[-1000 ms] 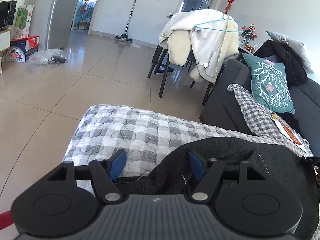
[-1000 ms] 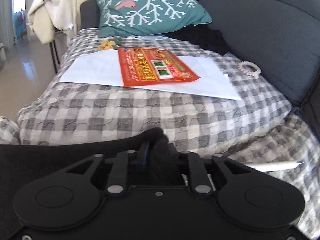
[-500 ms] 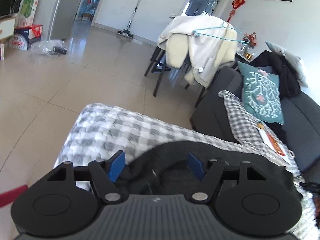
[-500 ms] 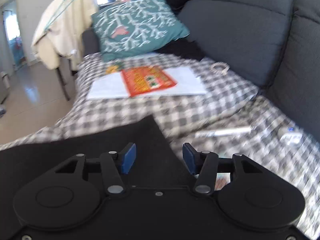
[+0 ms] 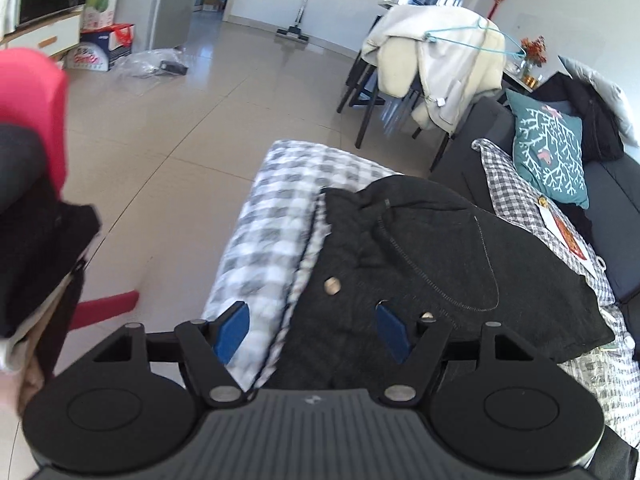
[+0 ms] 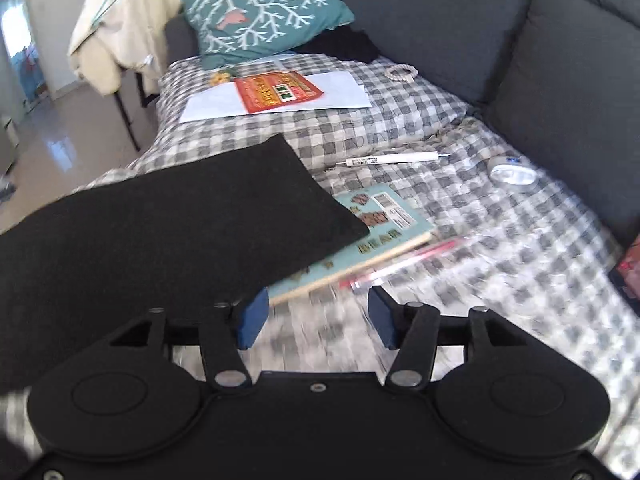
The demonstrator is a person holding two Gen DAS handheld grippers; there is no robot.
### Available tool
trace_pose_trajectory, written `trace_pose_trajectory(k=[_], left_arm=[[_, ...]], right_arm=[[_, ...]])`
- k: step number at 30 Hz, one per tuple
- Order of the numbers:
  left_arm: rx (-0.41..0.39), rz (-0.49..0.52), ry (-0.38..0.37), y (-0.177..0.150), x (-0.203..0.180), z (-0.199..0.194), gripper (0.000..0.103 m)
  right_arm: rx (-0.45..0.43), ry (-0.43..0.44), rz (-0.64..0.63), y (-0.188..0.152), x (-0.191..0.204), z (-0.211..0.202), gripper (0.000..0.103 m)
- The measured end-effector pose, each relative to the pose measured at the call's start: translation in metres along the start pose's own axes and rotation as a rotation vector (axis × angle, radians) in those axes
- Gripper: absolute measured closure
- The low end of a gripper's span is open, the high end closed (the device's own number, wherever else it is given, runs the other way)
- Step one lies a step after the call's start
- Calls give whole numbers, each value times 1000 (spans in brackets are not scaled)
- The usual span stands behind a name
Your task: Fold clothes
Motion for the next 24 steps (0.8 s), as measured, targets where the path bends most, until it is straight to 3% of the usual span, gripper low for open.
trace_pose_trajectory(k=[6, 10, 13, 17, 20, 22, 24], left_arm=[[125, -62, -123, -23, 22, -3, 33], [177, -70, -141, -34, 21, 2, 42], [180, -52, -149, -42, 15, 4, 47], [167, -46, -125, -47, 12, 6, 53], [154, -49, -112, -49, 15, 7, 64], [140, -46, -116, -50, 16, 6, 78], [111, -27, -119, -51, 15, 0, 85]], right_arm=[[27, 3, -100, -47, -13, -90, 38], [30, -9, -119, -83, -36, -138, 34], [36, -5, -84, -111, -53, -151, 34], [29, 29, -36, -141, -63, -135, 34], [14, 50, -13, -153, -64, -112, 35], [-14, 26, 7, -158, -69, -100, 36], [-24, 30, 6, -159, -66, -92, 53]])
Point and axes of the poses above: each gripper's, at about its wrist camera, not at the fingertips, and z roughly the way its jaws point, x to its left, y to its top, the point moved 2 cm from there along z, roughly the way its jaws point, and after that the axes turned 13 degrees about y, right-handed, at the moved point
